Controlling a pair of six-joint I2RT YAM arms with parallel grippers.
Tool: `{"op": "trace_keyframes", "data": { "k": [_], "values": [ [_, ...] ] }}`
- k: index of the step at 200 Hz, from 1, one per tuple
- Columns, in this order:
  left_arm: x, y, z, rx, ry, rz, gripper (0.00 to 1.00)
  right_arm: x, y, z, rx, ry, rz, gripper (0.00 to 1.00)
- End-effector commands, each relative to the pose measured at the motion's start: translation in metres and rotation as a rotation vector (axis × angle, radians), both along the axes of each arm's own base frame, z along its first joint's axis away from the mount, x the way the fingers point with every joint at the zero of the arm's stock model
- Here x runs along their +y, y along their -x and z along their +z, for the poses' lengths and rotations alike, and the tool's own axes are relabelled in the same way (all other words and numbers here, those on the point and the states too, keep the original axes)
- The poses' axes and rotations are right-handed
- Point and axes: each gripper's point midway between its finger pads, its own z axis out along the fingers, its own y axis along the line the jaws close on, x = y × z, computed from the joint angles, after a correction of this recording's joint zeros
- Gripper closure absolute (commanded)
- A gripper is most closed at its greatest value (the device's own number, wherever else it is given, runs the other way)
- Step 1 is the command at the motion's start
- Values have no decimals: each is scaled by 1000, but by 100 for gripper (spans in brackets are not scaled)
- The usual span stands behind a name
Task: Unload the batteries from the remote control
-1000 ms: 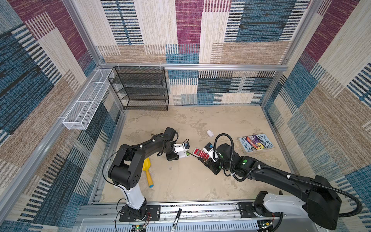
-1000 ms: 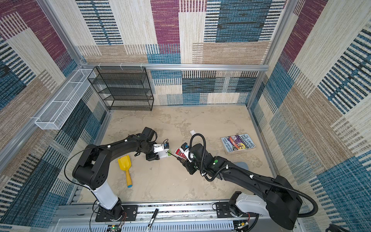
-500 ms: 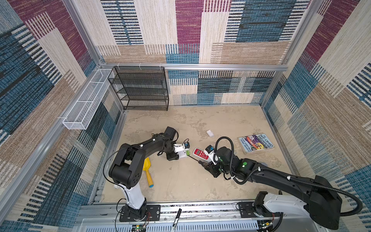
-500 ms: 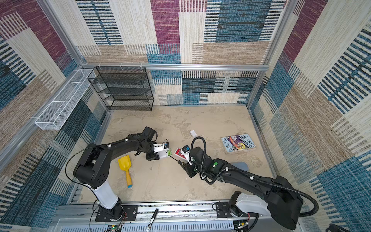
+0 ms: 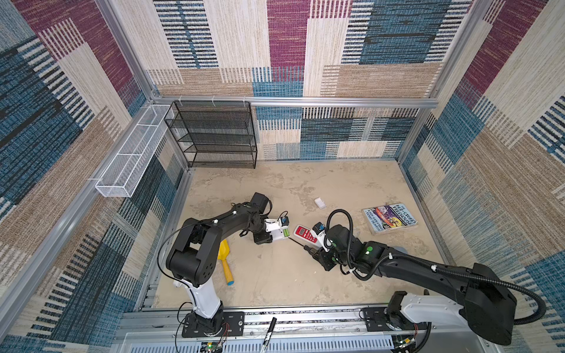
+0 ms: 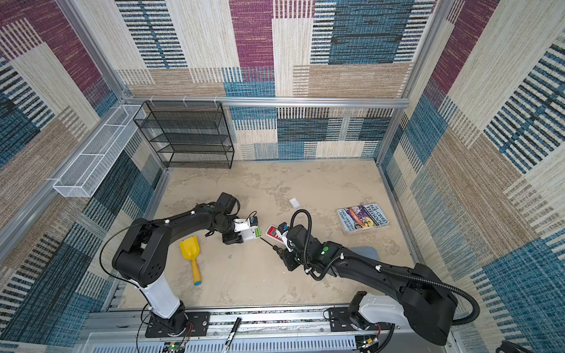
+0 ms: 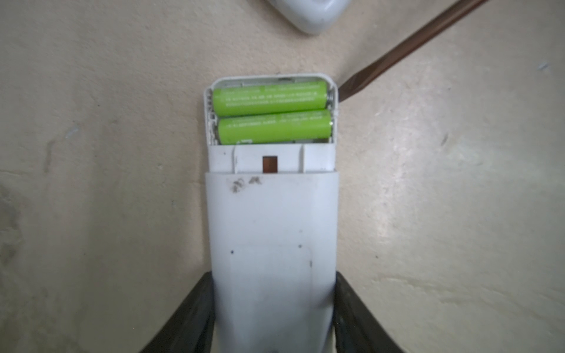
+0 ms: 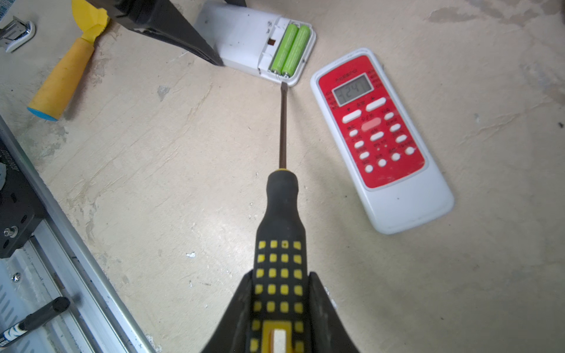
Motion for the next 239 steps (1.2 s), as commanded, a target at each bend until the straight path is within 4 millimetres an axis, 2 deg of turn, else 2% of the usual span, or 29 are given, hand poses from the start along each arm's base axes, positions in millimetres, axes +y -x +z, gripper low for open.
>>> {"op": "trace_keyframes", "data": {
  "k": [1,43,128,210,239],
  "values": [
    [30,5,-15,12,-163,6,46,8,-6,10,-37,-43,0,100],
    [30,6,-15,17,-162,5,46,12,-3,21,-53,-77,29,100],
    [30,6,-15,18,-162,5,46,7,-4,9,-39,-34,14,100],
    [30,7,-15,22,-162,6,46,10,-9,6,-54,-24,12,100],
    [29,7,-15,26,-161,5,46,15,-7,15,-62,-58,41,100]
  ]
}}
